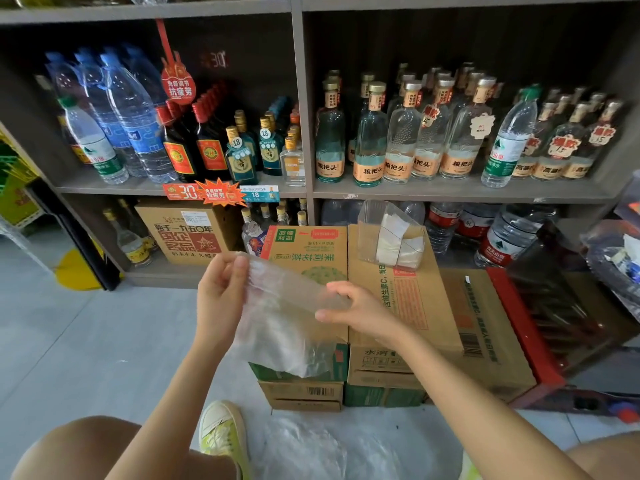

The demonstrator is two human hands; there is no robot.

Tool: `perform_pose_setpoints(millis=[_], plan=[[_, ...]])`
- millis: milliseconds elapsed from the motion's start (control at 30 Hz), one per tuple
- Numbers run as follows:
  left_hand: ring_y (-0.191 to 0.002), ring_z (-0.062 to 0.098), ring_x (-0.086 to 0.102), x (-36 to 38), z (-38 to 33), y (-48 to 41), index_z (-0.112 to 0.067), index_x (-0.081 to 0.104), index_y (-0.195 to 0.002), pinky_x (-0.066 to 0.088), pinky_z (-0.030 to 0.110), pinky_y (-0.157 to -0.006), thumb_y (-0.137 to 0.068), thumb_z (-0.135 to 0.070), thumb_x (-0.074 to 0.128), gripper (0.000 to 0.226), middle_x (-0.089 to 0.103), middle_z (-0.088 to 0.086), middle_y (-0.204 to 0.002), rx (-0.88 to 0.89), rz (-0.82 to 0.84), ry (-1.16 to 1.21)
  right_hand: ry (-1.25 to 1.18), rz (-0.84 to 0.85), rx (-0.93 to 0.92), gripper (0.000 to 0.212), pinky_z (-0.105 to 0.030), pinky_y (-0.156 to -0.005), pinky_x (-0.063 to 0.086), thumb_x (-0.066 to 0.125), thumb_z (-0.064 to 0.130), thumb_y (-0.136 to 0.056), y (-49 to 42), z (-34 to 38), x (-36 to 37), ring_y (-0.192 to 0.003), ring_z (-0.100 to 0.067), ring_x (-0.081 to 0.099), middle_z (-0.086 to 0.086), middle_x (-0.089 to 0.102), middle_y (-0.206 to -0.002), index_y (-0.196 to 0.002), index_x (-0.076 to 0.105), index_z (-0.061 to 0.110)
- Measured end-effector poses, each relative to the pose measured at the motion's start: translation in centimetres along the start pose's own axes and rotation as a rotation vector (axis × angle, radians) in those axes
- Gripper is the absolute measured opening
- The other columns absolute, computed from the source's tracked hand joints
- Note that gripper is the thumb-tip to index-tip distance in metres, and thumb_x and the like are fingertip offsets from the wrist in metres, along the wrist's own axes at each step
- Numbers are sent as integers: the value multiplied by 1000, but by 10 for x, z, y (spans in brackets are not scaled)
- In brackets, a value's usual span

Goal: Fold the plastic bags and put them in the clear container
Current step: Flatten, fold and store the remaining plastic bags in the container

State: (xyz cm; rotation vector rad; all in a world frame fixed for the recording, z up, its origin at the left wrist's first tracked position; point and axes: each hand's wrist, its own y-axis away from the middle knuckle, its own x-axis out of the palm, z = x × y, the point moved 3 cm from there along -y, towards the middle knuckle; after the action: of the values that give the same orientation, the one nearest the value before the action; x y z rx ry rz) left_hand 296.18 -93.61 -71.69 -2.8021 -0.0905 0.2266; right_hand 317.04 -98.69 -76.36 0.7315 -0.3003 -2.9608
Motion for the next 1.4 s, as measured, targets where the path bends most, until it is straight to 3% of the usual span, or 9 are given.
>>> perform_pose_setpoints(millis=[67,200,400,567,833,900,1100,1233,1400], plan=[[-51,1,45,-7,0,-3,-25,58,-85,39,14,-52,-100,-19,50,18,50,-16,-52,0,-14,-14,-34,16,1,11,-46,-100,42,72,35,-80,-2,-6,-1,-117,-16,54,16,57,-124,-86,64,32],[-43,5,45,-24,8,-9,-23,58,-86,42,18,-50,-101,-21,49,18,48,-8,-49,-35,-71,-38,-178,2,34,15,-33,-103,36,67,31,-83,14,-23,-24,-103,-7,61,15,72,-88,-80,70,17],[-47,20,48,-7,39,-19,-4,54,-86,44,30,-50,-100,-25,48,26,49,19,-61,-218,-116,-135,-502,-292,125,21,-18,-64,51,63,28,-84,18,-30,-67,-70,-15,62,-3,71,-74,-86,69,8],[-55,21,48,31,64,-32,-7,54,-97,41,28,-51,-102,-25,44,21,51,6,-63,-461,-191,-187,32,-707,30,25,-25,-77,48,59,40,-91,15,-28,-78,-88,-5,59,12,63,-93,-105,64,20],[-94,32,60,52,90,-47,-2,54,-116,52,42,-76,-96,-51,46,53,62,13,-106,-881,-4,52,187,-214,169,78,-31,-96,46,63,56,-80,-7,-64,-6,-116,-11,51,6,53,-131,-145,35,22],[-89,30,62,50,79,-38,-7,56,-112,50,40,-72,-99,-53,37,51,64,13,-97,-914,103,300,342,-236,188,70,-30,-86,48,62,61,-80,-18,-73,8,-109,-12,55,8,58,-122,-138,45,26],[-67,23,61,23,90,5,-4,54,-112,53,31,-60,-95,-53,47,53,59,11,-81,-980,182,150,352,-385,99,11,-31,-80,49,66,41,-85,-28,-81,25,-89,-10,60,15,63,-93,-90,68,32],[-47,17,54,32,91,33,-7,56,-88,49,21,-46,-93,-24,64,19,51,14,-72,-952,244,104,311,-390,94,9,-22,-68,46,67,39,-85,-22,-73,23,-81,-5,57,19,61,-87,-85,67,30],[-42,13,47,34,99,29,-6,51,-69,44,20,-46,-89,-7,66,24,51,11,-63,-880,213,115,136,-283,99,10,-24,-74,50,69,31,-84,-11,-71,10,-83,-3,58,15,63,-87,-80,60,33]])
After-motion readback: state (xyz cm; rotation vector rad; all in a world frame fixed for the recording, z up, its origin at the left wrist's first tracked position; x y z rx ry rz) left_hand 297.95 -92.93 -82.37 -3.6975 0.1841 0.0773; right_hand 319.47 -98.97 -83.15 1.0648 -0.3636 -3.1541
